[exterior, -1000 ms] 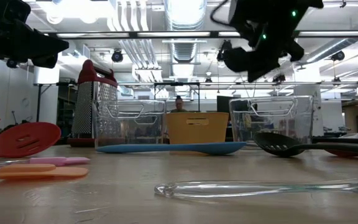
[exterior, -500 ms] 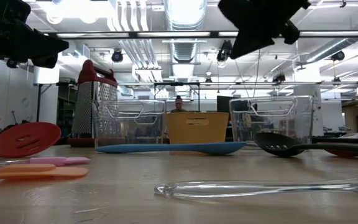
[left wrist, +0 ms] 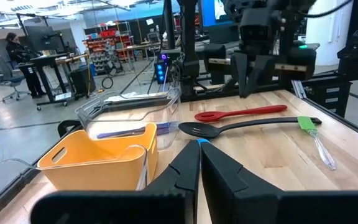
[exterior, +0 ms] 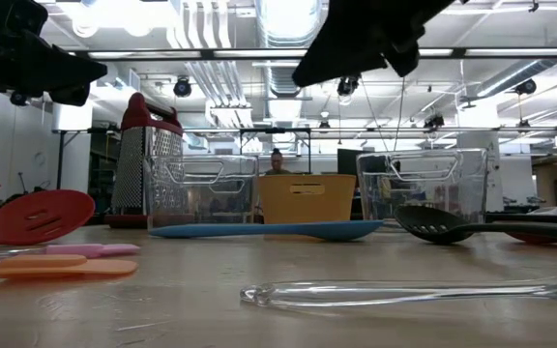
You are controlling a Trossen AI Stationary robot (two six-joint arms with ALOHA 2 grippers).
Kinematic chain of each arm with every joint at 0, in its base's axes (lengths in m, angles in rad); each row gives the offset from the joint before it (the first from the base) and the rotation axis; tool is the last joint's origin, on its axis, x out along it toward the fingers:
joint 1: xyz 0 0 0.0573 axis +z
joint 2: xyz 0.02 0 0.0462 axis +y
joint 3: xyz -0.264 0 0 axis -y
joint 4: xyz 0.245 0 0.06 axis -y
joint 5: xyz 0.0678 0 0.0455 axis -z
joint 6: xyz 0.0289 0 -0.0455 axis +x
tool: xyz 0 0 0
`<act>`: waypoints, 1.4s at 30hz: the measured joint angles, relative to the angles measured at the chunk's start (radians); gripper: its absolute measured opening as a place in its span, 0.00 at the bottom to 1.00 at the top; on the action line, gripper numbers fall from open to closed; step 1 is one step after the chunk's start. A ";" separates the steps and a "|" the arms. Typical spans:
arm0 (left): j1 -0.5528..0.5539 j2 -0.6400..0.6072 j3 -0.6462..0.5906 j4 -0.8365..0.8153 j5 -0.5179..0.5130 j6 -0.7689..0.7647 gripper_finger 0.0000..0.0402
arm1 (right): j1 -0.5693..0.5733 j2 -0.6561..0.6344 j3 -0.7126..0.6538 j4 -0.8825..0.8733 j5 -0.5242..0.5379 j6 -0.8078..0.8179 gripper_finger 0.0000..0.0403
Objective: Pick & Place Kitchen Items
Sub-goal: Put the green spatula into the yellow bin
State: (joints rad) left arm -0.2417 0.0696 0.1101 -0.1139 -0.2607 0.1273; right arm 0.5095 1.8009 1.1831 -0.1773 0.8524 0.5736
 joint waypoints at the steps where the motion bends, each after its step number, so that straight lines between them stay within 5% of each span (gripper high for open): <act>1: 0.000 0.000 0.000 0.000 0.000 0.000 0.05 | -0.001 0.016 0.016 -0.002 0.000 -0.003 0.02; 25: 0.000 0.000 0.000 0.000 0.000 0.000 0.05 | 0.017 0.311 0.358 -0.005 -0.155 -0.102 0.02; 42: 0.000 0.001 0.000 0.000 0.000 0.000 0.05 | 0.017 0.315 0.369 0.008 -0.158 -0.107 0.02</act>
State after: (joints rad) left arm -0.2417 0.0704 0.1101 -0.1141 -0.2607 0.1272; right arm 0.5262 2.1155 1.5523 -0.1694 0.6947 0.4665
